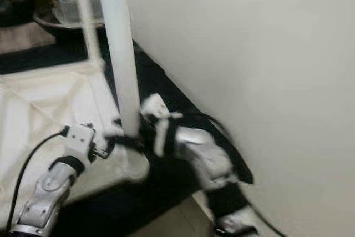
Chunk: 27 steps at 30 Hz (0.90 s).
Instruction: Building children table
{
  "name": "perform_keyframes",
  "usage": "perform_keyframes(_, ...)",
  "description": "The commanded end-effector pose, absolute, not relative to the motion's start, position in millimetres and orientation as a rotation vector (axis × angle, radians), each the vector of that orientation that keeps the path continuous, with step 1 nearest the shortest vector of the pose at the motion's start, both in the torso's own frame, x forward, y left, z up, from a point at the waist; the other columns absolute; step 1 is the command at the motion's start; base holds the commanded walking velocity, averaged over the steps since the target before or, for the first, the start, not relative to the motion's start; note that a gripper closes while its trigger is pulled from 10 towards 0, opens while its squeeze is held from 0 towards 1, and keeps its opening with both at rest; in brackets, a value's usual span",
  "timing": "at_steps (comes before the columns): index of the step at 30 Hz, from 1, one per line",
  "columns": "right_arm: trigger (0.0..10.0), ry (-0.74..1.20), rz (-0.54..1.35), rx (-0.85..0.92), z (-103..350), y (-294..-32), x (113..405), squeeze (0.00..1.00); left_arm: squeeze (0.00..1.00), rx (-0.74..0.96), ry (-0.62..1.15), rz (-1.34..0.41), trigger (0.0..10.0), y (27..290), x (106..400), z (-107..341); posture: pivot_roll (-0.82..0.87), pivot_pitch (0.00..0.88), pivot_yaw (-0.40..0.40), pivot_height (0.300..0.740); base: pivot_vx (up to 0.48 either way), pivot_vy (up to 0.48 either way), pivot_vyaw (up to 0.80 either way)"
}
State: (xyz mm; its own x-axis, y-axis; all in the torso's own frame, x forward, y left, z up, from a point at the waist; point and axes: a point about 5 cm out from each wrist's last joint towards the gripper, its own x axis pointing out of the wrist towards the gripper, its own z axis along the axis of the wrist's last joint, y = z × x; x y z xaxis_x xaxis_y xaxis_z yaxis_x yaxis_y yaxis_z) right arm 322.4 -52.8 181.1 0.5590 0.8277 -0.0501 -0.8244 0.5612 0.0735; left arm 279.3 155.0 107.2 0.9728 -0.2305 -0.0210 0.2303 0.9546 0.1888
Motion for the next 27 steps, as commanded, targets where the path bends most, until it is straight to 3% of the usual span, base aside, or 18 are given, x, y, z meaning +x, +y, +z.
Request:
perform_keyframes(1,0.0,0.241,0.551,0.050,150.9,-84.3,345.4,0.00,0.00,0.199,0.009,-0.230,10.0,157.3,277.8,104.7,0.10,0.000,-0.058,0.740,0.000,0.000,0.00)
perform_keyframes(3,0.0,0.299,0.272,0.075,138.1,-107.2,351.3,0.00,0.00,0.199,0.010,-0.236,10.0,155.8,279.3,104.5,0.10,0.000,-0.053,0.740,0.000,0.000,0.00)
perform_keyframes(7,0.0,0.310,0.206,0.083,135.6,-114.1,343.4,0.00,0.00,0.200,0.007,-0.244,10.0,153.4,281.5,105.7,0.09,0.000,-0.049,0.740,0.000,0.000,0.00)
perform_keyframes(8,7.3,0.283,0.243,0.046,140.1,-108.3,336.9,0.00,0.00,0.200,0.005,-0.247,10.0,152.6,282.2,106.3,0.09,0.000,-0.047,0.740,0.000,0.000,0.00)
perform_keyframes(9,10.0,0.251,0.302,0.007,145.2,-99.5,330.2,0.00,0.00,0.200,0.004,-0.248,10.0,152.2,282.6,106.6,0.09,0.000,-0.047,0.740,0.000,0.000,0.00)
perform_keyframes(12,10.0,0.213,0.450,0.045,154.2,-79.8,319.2,0.00,0.00,0.200,0.004,-0.249,10.0,152.7,283.1,106.7,0.09,0.000,-0.041,0.740,0.000,0.000,0.00)
perform_keyframes(13,10.0,0.148,0.567,0.092,164.2,-70.9,313.1,0.75,0.00,0.200,0.006,-0.252,10.0,152.5,283.3,106.4,0.08,0.000,-0.036,0.740,0.000,0.000,0.00)
perform_keyframes(15,10.0,0.148,0.567,0.092,164.2,-70.9,313.1,0.75,0.00,0.200,0.006,-0.252,10.0,152.5,283.3,106.4,0.08,0.000,-0.036,0.740,0.000,0.000,0.00)
perform_keyframes(16,10.0,0.097,0.655,0.139,172.6,-64.5,310.3,1.00,0.00,0.201,0.007,-0.254,10.0,152.1,283.5,105.9,0.08,0.000,-0.036,0.740,0.000,0.000,0.00)
perform_keyframes(17,10.0,0.064,0.790,0.141,182.0,-58.8,307.6,1.00,0.00,0.202,0.006,-0.255,10.0,151.7,284.3,105.9,0.08,0.000,-0.041,0.740,0.000,0.000,0.00)
perform_keyframes(20,10.0,0.050,0.874,0.134,187.3,-55.8,306.0,1.00,0.00,0.202,0.005,-0.256,10.0,151.5,284.8,106.0,0.08,0.000,-0.041,0.740,0.000,0.000,0.00)
perform_keyframes(21,10.0,0.031,0.959,0.135,194.0,-55.5,303.4,0.00,0.00,0.202,0.002,-0.255,10.0,151.9,285.0,106.8,0.09,0.000,-0.045,0.740,0.000,0.000,0.00)
perform_keyframes(22,10.0,-0.023,1.220,0.134,206.7,-60.7,288.7,0.00,0.00,0.200,-0.002,-0.249,10.0,153.3,284.1,107.3,0.09,0.000,-0.056,0.740,0.000,0.000,0.00)
perform_keyframes(27,10.0,-0.009,1.379,0.042,202.5,-62.7,280.5,0.00,0.00,0.199,0.000,-0.244,10.0,153.5,281.8,105.6,0.10,0.000,-0.064,0.740,0.000,0.000,0.00)
